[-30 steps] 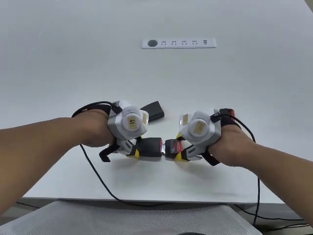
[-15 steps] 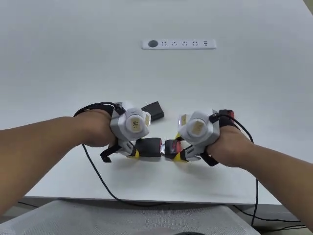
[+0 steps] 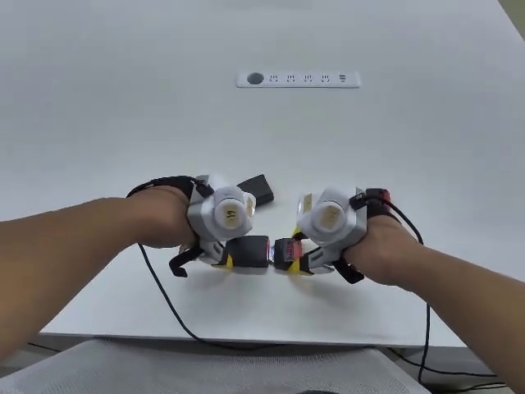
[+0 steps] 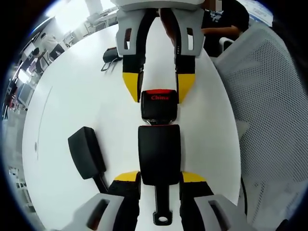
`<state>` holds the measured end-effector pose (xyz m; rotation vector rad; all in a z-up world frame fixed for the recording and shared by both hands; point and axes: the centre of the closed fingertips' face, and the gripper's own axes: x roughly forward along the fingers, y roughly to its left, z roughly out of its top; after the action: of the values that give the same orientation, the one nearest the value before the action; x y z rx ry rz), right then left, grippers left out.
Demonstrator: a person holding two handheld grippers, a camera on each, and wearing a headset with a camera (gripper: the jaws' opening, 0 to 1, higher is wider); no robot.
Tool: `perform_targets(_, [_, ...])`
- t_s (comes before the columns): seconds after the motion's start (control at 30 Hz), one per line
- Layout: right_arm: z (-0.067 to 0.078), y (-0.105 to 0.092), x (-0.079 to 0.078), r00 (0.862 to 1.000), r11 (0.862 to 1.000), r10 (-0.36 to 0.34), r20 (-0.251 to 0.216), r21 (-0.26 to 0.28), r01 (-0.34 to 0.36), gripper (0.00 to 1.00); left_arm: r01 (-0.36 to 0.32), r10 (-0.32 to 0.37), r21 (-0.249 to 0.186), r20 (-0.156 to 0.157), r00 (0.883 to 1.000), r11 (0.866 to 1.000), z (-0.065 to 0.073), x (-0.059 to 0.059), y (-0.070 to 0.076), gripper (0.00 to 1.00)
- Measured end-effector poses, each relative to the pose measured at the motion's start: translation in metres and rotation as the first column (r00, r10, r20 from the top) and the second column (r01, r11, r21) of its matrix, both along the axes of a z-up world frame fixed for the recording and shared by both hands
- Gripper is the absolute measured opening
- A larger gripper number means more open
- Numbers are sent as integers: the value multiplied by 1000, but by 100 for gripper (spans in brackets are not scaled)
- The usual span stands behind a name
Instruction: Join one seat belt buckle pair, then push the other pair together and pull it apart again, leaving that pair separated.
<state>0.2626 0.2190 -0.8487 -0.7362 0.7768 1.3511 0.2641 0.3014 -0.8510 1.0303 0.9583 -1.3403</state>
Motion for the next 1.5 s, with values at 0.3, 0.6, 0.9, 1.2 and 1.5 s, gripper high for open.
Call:
perform_targets(0.3, [21, -4, 4, 1000, 1000, 3, 28, 26, -4, 33, 0, 3, -79, 32, 999, 997, 26, 12, -15, 32])
perform_targets(0.6, [29, -35, 37, 998, 1000, -22, 64, 21, 21, 33, -56, 70, -128, 113, 991, 990, 35, 52, -15, 35])
perform_targets(0.9, [25, -87, 71, 995, 997, -80, 64, -16, 81, 33, -149, 167, -141, 131, 977, 979, 36, 90, -10, 41])
perform_targets(1.2, [24, -145, 108, 987, 987, -139, 83, -70, 145, 33, -199, 213, -133, 101, 972, 971, 21, 110, -8, 44])
perform_targets(1.5, [20, -145, 105, 992, 991, -126, 1, -40, 126, 34, -206, 213, -115, 51, 976, 972, 12, 112, -10, 42])
